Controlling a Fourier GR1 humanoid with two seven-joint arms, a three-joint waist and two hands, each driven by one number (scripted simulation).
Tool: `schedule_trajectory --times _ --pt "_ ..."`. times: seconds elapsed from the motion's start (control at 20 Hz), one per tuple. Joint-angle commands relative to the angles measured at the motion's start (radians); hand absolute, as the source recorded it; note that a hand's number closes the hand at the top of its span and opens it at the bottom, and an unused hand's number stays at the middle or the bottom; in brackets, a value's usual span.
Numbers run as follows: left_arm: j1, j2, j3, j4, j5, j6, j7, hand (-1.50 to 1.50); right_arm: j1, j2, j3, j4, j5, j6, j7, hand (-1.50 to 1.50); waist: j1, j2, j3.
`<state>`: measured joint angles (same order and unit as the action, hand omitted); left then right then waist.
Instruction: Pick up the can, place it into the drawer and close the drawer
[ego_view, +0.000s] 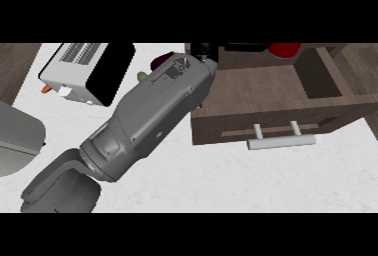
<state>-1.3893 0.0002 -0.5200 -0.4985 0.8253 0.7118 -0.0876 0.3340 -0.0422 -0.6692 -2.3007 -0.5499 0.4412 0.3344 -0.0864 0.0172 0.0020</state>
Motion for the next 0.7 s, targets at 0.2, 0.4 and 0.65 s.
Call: schedule_trajectory --times 0.2,0.4,0.65 --pt "-0.013 0.0 -0.085 0.008 0.075 0.095 -0.021 -1.5 -0.002 0.034 0.027 -0.023 0.024 -0.006 0.007 -1.5 -0.006 0.0 0.0" --pt "-0.014 0.0 -0.096 0.054 0.095 0.096 -0.059 -1.5 -0.022 0.011 0.03 -0.025 0.029 -0.016 0.025 -1.5 -0.016 0.006 0.0" --pt "-0.021 0.0 -0.083 0.056 0.146 0.08 -0.085 -1.5 -0.021 -0.01 0.008 -0.034 -0.021 -0.012 0.031 -1.5 -0.013 0.003 0.0"
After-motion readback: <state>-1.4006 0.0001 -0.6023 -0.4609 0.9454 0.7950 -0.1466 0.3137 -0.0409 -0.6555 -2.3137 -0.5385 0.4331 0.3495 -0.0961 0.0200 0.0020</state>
